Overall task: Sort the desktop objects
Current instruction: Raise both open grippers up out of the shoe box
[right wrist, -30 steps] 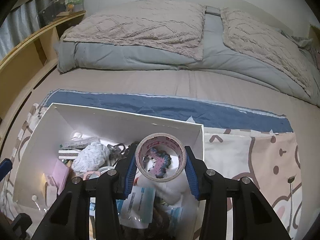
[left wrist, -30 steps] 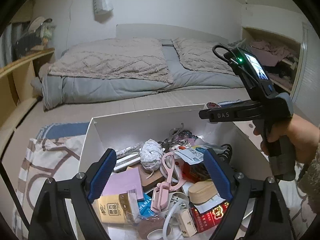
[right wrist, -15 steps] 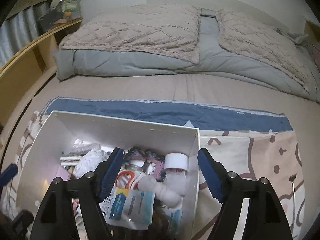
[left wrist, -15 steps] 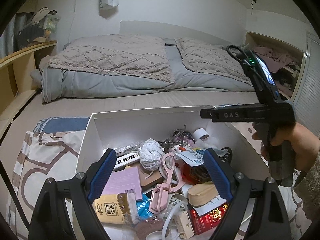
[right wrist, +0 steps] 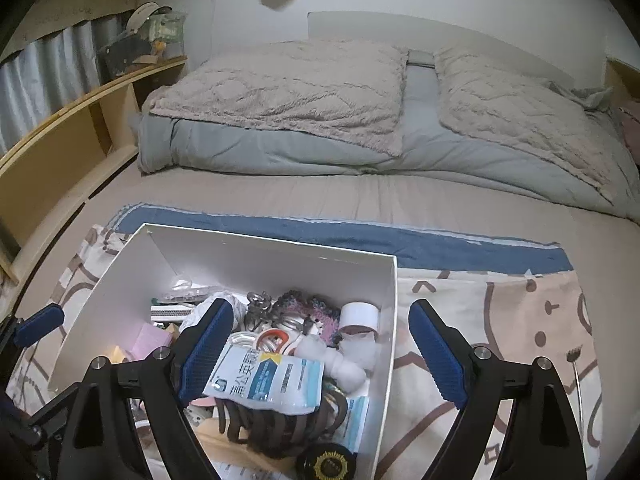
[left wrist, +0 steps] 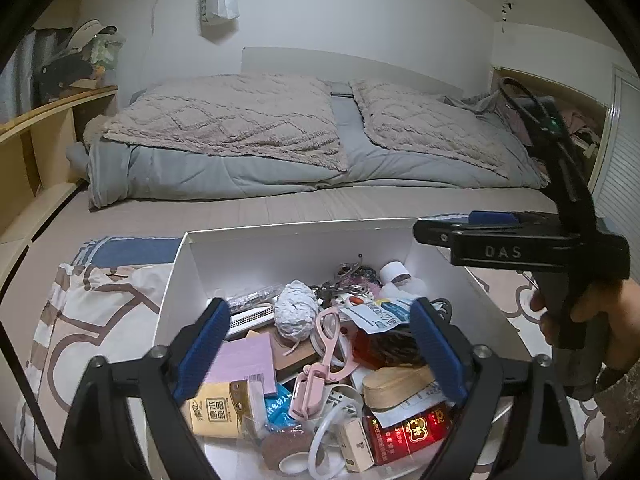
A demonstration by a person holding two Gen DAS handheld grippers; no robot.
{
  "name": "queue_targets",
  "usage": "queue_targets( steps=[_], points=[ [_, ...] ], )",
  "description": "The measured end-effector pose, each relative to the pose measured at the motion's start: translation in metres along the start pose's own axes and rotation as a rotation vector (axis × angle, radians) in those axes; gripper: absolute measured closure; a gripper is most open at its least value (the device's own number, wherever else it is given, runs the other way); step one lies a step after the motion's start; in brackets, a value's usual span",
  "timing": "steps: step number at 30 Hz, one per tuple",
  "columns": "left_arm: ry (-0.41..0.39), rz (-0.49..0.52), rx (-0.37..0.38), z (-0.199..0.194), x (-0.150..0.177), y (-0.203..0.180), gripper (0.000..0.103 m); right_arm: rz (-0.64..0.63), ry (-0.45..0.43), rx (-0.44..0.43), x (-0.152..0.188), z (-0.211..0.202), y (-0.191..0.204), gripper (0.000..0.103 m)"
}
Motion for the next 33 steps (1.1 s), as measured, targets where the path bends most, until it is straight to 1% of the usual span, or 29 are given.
queue_targets(
  steps=[4,5,8,12,16,20,23,27,30,33],
  points=[
    [-0.006,-0.029,-0.009,-0.007,-0.002,0.004,0.001,-0.018,-0.02,0.014,0.003,-0.013,0.0,0.013],
    [-0.004,-0.036,-0.011,-0.008,-0.002,0.005,0.001,-0.02,-0.023,0.013,0.004,-0.016,0.0,0.012],
    [-0.005,-0.049,-0.028,-0.014,-0.003,0.009,0.0,-0.024,-0.039,0.013,0.007,-0.026,0.0,0.004],
    [-0.009,-0.046,-0.061,-0.021,-0.005,0.012,0.0,-0.027,-0.058,0.012,0.01,-0.041,0.001,0.003],
    [-0.014,-0.052,-0.067,-0.032,-0.007,0.012,0.0,-0.025,-0.07,0.009,0.014,-0.053,0.003,0.0],
    [-0.024,-0.049,-0.073,-0.041,-0.009,0.011,0.0,-0.016,-0.086,0.008,0.018,-0.068,0.004,0.0],
    [-0.03,-0.044,-0.079,-0.047,-0.011,0.009,0.0,-0.013,-0.081,-0.011,0.022,-0.078,0.005,0.0],
    [-0.033,-0.054,-0.075,-0.055,-0.014,0.008,0.0,-0.016,-0.088,0.035,0.027,-0.092,0.002,0.0],
    [-0.024,-0.078,-0.07,-0.059,-0.016,0.008,0.0,-0.009,-0.093,0.017,0.031,-0.102,0.001,0.0],
    [-0.028,-0.093,-0.075,-0.067,-0.019,0.008,0.0,-0.001,-0.1,0.022,0.033,-0.112,-0.001,0.0]
  ],
)
Point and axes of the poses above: each gripper's, at about its wrist camera, not at the fingertips, and z roughly the way its jaws point, y to its left, x to its underside, the point moved 9 cm from there along z, roughly the way its jaws point, and after that the axes turned 3 degrees about z, right-handed, at the moved point
